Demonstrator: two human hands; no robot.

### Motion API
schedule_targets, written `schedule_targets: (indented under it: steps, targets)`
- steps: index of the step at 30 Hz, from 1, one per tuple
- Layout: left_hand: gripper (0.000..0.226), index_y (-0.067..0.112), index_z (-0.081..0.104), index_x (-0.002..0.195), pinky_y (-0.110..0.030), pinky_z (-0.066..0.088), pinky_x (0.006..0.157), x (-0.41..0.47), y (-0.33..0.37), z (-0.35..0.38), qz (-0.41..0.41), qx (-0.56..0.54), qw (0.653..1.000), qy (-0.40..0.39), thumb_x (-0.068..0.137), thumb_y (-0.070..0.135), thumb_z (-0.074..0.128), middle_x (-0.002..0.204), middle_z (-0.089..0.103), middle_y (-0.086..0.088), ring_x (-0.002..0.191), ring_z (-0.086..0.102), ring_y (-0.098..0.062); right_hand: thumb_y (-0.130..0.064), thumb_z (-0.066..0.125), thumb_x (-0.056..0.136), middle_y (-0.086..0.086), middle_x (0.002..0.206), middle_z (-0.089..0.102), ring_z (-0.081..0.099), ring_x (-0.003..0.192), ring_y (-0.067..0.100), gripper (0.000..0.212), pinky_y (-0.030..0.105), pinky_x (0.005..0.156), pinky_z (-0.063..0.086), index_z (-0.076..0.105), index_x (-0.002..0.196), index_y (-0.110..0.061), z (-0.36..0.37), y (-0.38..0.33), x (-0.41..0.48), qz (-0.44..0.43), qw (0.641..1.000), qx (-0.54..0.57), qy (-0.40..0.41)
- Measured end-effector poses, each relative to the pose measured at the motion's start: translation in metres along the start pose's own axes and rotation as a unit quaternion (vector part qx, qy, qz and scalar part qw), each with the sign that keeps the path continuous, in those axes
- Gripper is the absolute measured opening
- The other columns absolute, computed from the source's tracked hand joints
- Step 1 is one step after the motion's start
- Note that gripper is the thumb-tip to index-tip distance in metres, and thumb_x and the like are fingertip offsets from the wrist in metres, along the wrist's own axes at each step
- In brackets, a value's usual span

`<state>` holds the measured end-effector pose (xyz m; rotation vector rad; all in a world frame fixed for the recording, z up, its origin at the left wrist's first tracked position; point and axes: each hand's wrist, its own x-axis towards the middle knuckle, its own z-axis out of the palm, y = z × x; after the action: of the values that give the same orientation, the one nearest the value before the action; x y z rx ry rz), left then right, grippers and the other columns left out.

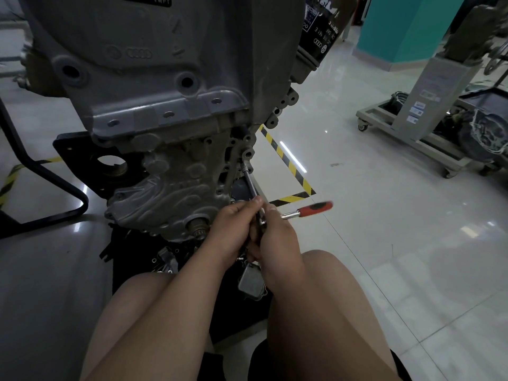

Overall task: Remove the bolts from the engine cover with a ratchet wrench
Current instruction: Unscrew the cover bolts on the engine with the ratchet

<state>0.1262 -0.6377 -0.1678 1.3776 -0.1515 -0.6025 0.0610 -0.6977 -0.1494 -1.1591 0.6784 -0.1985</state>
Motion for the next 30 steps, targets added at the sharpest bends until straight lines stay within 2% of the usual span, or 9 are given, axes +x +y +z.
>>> schedule_targets:
  steps: [3,5,9,12,15,17,19,25,30]
  targets:
    - [0.033,0.019,0.072,0.075,-0.019,0.036,0.035,-0.001,0.001,0.0,-0.011,0.008,1.0,-0.008,0.097,0.036,0.053,0.042,0.045,-0.005,0.029,0.041,-0.019,-0.038,0.036,0.103,0.0,0.045,0.039,0.028,0.032,0.013,0.035,0.019,0.038,0.029,0.068,0.096,-0.026,-0.001,-0.007,-0.001,0.061,0.99,0.122,-0.043]
    - [0.029,0.021,0.075,0.084,-0.019,0.038,0.038,-0.001,0.002,-0.002,-0.009,0.007,1.0,-0.012,0.097,0.036,0.053,0.043,0.048,-0.003,0.033,0.044,-0.017,-0.04,0.035,0.103,0.0,0.048,0.036,0.024,0.032,0.011,0.036,0.019,0.038,0.025,0.064,0.087,-0.025,-0.004,-0.01,-0.002,0.098,0.974,0.187,-0.086]
    - [0.029,0.023,0.075,0.075,-0.015,0.037,0.04,0.001,0.001,-0.002,0.0,0.008,1.0,0.007,0.094,0.035,0.057,0.047,0.048,-0.002,0.037,0.045,-0.01,-0.043,0.038,0.102,-0.002,0.048,0.035,0.023,0.029,0.009,0.027,0.017,0.035,0.024,0.055,0.087,-0.029,-0.009,-0.012,-0.001,0.18,0.941,0.249,-0.14]
    - [0.03,0.022,0.071,0.069,-0.015,0.035,0.039,0.001,-0.002,-0.002,-0.003,0.015,1.0,0.022,0.094,0.035,0.059,0.043,0.047,-0.002,0.032,0.042,-0.012,-0.047,0.041,0.101,-0.002,0.051,0.037,0.025,0.033,0.01,0.022,0.019,0.038,0.027,0.055,0.1,-0.029,-0.01,-0.012,0.001,0.186,0.95,0.21,-0.138]
    - [0.028,0.013,0.071,0.077,-0.015,0.033,0.037,0.0,0.0,-0.002,0.017,0.007,1.0,0.018,0.094,0.031,0.059,0.047,0.052,-0.01,0.028,0.039,-0.015,-0.055,0.037,0.1,0.003,0.049,0.046,0.036,0.034,0.015,0.043,0.02,0.042,0.035,0.066,0.108,-0.025,-0.01,-0.005,0.001,0.14,0.984,0.053,-0.094]
    - [0.031,0.015,0.073,0.071,-0.014,0.032,0.035,0.001,0.001,-0.003,0.033,0.009,0.999,0.015,0.095,0.028,0.058,0.045,0.051,-0.008,0.027,0.038,-0.015,-0.065,0.03,0.096,0.006,0.047,0.052,0.044,0.033,0.02,0.068,0.024,0.044,0.04,0.069,0.079,-0.012,-0.01,-0.002,0.001,0.116,0.989,-0.071,-0.05]
    - [0.035,0.019,0.072,0.064,-0.014,0.031,0.037,0.002,0.001,-0.004,0.04,0.012,0.999,0.015,0.095,0.027,0.058,0.042,0.048,-0.003,0.029,0.038,-0.012,-0.068,0.028,0.094,0.006,0.045,0.053,0.047,0.033,0.021,0.076,0.026,0.045,0.042,0.062,0.06,-0.01,-0.012,-0.001,0.002,0.101,0.987,-0.119,-0.033]
    - [0.04,-0.003,0.065,0.089,-0.021,0.035,0.047,0.006,-0.004,-0.003,0.026,0.023,0.999,0.033,0.089,0.037,0.064,0.047,0.048,-0.005,0.038,0.041,-0.015,-0.062,0.032,0.097,-0.001,0.046,0.043,0.035,0.033,0.014,0.055,0.015,0.041,0.034,0.05,0.072,-0.016,-0.015,-0.008,-0.002,0.172,0.977,0.073,-0.104]
    - [0.036,0.0,0.065,0.085,-0.017,0.034,0.04,0.005,-0.005,-0.001,0.018,0.008,0.999,0.032,0.09,0.036,0.064,0.048,0.05,-0.004,0.032,0.04,-0.013,-0.054,0.035,0.099,-0.001,0.05,0.043,0.035,0.036,0.013,0.052,0.018,0.043,0.035,0.055,0.069,-0.017,-0.014,-0.007,-0.005,0.16,0.972,0.126,-0.116]
